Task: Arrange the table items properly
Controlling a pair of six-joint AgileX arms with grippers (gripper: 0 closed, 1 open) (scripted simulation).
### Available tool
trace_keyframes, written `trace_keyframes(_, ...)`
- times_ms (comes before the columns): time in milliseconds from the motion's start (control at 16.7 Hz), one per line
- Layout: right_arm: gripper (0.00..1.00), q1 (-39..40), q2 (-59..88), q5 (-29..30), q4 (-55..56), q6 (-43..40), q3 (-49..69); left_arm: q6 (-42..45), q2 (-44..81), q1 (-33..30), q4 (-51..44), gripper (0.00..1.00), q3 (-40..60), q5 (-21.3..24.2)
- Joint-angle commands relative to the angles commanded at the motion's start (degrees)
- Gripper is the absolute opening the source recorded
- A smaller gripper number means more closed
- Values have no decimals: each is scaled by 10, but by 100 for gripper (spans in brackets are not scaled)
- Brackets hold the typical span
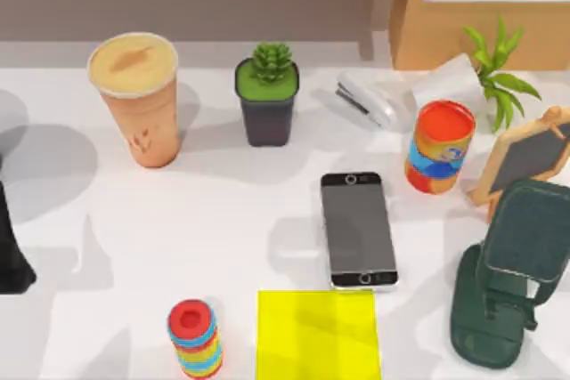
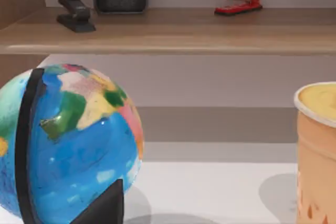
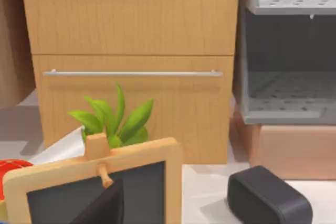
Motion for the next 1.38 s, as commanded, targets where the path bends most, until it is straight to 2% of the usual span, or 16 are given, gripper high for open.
trace_keyframes(240, 100, -2, 19, 0, -15, -8, 16, 0, 0, 0, 0, 100, 0, 0)
trace_keyframes(480, 100, -15, 128, 1, -93, -52, 100, 0, 0, 0, 0, 100, 0, 0)
trace_keyframes(1380, 100, -88, 860, 2, -551, -307, 601, 0, 0, 0, 0, 100, 0, 0)
